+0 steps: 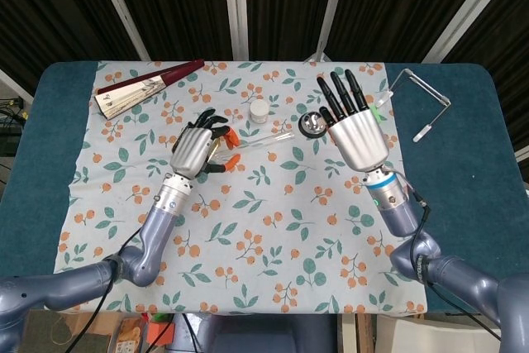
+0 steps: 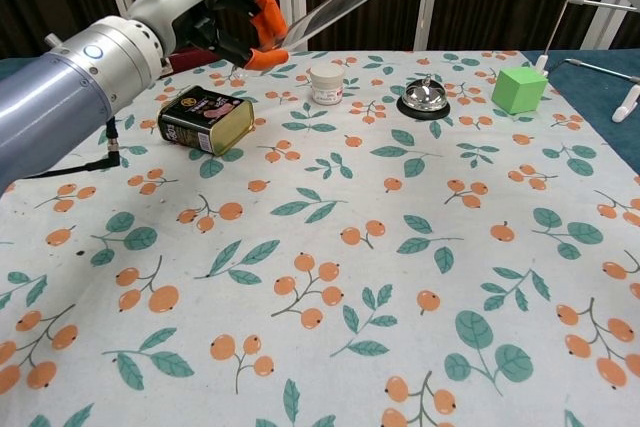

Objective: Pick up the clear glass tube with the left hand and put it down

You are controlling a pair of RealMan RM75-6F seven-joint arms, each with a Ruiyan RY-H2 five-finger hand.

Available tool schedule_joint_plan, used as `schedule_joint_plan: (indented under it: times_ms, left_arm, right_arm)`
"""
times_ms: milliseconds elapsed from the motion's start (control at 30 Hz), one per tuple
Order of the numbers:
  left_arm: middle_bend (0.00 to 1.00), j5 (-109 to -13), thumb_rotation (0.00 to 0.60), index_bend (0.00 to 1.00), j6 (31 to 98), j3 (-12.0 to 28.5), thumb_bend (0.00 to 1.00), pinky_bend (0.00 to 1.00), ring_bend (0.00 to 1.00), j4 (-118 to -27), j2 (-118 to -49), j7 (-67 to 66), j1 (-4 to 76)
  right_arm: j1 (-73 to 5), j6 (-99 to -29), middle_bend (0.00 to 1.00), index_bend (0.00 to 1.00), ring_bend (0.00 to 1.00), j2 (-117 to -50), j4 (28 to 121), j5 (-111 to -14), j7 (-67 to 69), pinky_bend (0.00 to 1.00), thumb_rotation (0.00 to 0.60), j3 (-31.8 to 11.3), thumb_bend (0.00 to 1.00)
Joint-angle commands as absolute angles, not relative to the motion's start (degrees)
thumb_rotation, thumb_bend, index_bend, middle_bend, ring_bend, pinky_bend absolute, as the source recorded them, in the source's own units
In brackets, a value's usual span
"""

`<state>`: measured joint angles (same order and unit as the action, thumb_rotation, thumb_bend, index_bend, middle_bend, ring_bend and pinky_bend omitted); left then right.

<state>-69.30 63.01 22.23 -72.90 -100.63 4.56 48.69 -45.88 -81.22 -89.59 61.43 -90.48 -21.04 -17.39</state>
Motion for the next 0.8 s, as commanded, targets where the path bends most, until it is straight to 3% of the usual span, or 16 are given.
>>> schedule_joint_plan:
  times_ms: [33,800]
  left_arm:
    - [0.70,-67.1,0.600,0.65,63.6,23.2,0.63,0.09,0.22,-73.9,-101.2,3.5,48.2]
    - [0.70,-62.4,0.600,0.65,62.3,23.9,0.63,0.09,0.22,-77.9,-101.0,-1.6,48.8]
  right_arm:
    - [-46.0,-81.3,0.16,0.61,0.04,-89.7,61.2,-90.7,-21.3,0.08,0.600,-17.2,0.45]
    - [-48.8,-79.7,0.16,0.61,0.04,-92.4,58.1,-89.2,-22.3,0.07,0.600,-17.5,0.45]
